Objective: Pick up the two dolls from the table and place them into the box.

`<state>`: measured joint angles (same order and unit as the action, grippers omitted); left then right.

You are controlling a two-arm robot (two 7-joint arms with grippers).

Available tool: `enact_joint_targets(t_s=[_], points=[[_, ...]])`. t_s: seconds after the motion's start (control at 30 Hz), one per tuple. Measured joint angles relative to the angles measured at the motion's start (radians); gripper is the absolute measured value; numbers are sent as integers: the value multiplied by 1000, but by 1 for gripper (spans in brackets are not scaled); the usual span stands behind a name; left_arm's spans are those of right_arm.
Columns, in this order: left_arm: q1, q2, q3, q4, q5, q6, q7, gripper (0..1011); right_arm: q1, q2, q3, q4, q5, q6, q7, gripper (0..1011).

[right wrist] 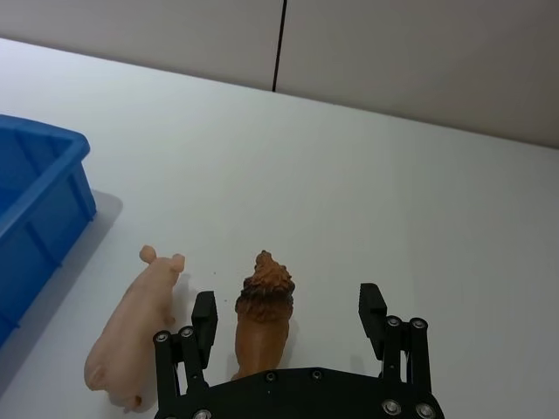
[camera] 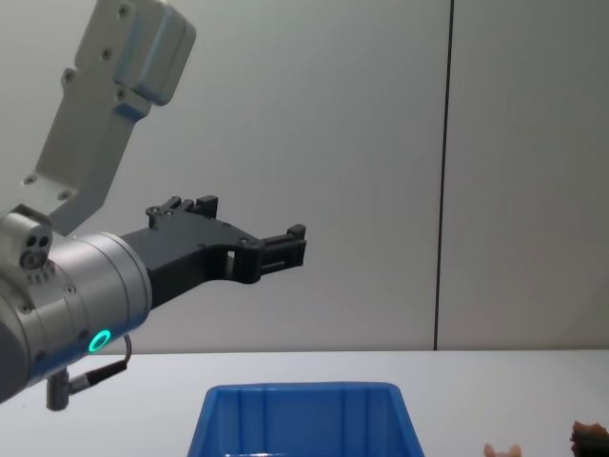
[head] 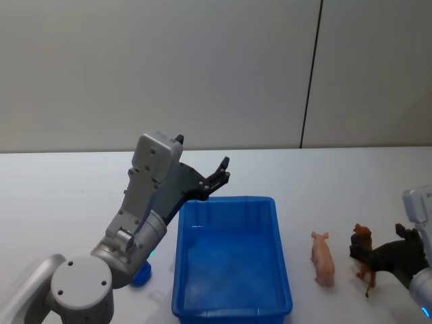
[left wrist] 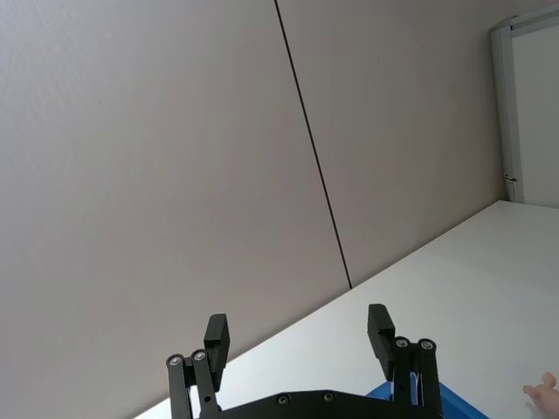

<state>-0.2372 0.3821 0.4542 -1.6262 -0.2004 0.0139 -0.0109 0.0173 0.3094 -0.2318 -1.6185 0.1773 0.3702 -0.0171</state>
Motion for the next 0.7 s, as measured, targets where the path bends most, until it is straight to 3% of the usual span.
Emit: enact_joint_targets(t_s=[0.7], points=[[0,0,0,0,0,0,0,1004,67,-69,-18,109,-23,71,-40,1001]])
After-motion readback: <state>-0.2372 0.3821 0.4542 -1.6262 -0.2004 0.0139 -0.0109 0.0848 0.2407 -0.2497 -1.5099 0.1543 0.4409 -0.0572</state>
